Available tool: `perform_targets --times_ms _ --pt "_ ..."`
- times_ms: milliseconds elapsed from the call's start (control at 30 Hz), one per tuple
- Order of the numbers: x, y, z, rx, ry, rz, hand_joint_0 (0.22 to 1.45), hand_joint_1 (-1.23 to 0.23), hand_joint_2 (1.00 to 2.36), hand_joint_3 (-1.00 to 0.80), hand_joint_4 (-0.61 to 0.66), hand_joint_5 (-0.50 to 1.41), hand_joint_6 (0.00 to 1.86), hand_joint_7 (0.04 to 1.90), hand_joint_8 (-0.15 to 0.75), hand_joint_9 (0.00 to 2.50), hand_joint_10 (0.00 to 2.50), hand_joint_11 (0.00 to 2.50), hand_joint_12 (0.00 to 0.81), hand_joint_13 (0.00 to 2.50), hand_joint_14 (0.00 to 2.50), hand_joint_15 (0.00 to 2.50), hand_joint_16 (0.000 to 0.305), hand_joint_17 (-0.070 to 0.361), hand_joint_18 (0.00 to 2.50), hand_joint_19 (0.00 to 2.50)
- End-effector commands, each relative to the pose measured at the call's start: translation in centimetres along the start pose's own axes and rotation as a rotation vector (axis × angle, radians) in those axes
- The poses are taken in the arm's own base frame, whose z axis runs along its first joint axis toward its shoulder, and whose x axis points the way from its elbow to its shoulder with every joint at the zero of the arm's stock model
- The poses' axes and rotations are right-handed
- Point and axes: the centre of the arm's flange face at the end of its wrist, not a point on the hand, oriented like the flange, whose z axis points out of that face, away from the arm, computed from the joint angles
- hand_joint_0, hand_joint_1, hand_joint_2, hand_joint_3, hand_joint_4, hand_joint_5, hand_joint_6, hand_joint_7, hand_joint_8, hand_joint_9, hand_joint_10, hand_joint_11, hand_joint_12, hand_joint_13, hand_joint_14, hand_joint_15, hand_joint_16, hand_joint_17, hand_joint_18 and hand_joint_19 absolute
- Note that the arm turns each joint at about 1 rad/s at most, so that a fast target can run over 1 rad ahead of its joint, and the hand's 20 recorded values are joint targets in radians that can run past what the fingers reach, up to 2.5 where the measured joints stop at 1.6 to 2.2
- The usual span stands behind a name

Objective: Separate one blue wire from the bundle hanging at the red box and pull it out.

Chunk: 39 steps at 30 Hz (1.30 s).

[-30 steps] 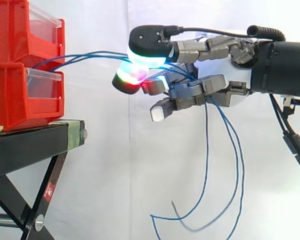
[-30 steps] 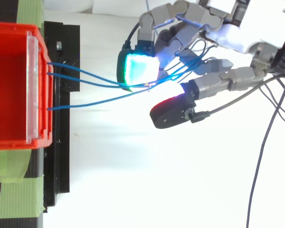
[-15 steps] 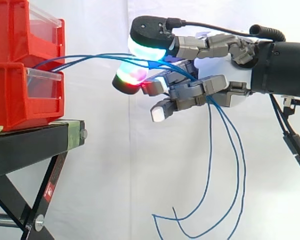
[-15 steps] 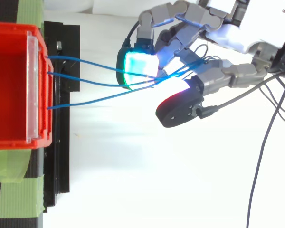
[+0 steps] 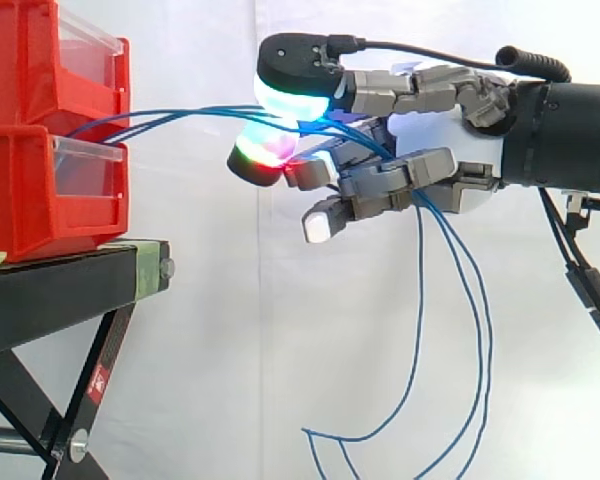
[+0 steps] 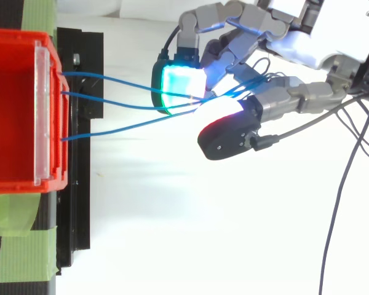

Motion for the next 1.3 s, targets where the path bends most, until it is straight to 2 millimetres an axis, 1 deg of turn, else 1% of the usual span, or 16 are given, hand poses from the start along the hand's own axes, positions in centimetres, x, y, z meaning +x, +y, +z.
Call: perform_targets --times_ms 0,167,233,567,767,1033,1133,1167,1267 --pt "0.00 -0.01 -0.01 0.001 0.000 0.000 0.59 -0.66 1.02 -0.31 0.24 -0.15 0.60 1.33 0.333 1.13 0.02 1.53 0.322 1.28 1.97 0.78 0.053 0.120 0.79 0.90" --pt "0.00 -0.01 -0.01 0.001 0.000 0.000 0.61 -0.63 1.02 -0.28 0.24 -0.15 0.60 1.33 0.340 1.16 0.01 1.52 0.314 1.28 1.96 0.79 0.052 0.118 0.79 0.90" --pt "0.00 0.00 0.00 0.000 0.000 0.000 0.61 -0.63 1.02 -0.28 0.24 -0.15 0.60 1.33 0.333 1.16 0.01 1.53 0.327 1.28 1.96 0.80 0.052 0.118 0.80 0.90" --pt "0.07 0.03 0.00 0.000 0.000 -0.001 0.64 -0.65 1.02 -0.24 0.23 -0.15 0.64 1.28 0.338 1.19 0.01 1.52 0.316 1.30 1.95 0.79 0.052 0.116 0.81 0.90" --pt "0.08 0.04 0.00 -0.001 0.001 -0.001 0.62 -0.64 1.03 -0.12 0.21 -0.16 0.71 1.23 0.337 1.20 0.01 1.55 0.317 1.30 1.95 0.80 0.051 0.115 0.81 0.90" --pt "0.00 0.00 0.00 0.000 0.000 0.000 0.63 -0.63 1.03 -0.08 0.20 -0.16 0.73 1.22 0.344 1.20 0.01 1.55 0.326 1.30 1.94 0.83 0.052 0.116 0.81 0.89" --pt "0.08 0.04 0.00 -0.001 0.001 -0.001 0.62 -0.68 1.03 -0.03 0.20 -0.16 0.73 1.22 0.338 1.17 0.01 1.55 0.322 1.29 1.94 0.82 0.052 0.116 0.80 0.89" --pt "0.08 0.04 0.00 -0.001 0.001 -0.002 0.64 -0.73 1.03 0.00 0.21 -0.17 0.73 1.23 0.333 1.15 0.01 1.55 0.317 1.29 1.94 0.81 0.052 0.116 0.80 0.88" --pt "0.08 0.04 0.00 -0.001 0.001 -0.006 0.65 -0.76 1.03 0.01 0.21 -0.18 0.75 1.21 0.328 1.12 0.01 1.56 0.322 1.28 1.94 0.81 0.051 0.116 0.78 0.88"
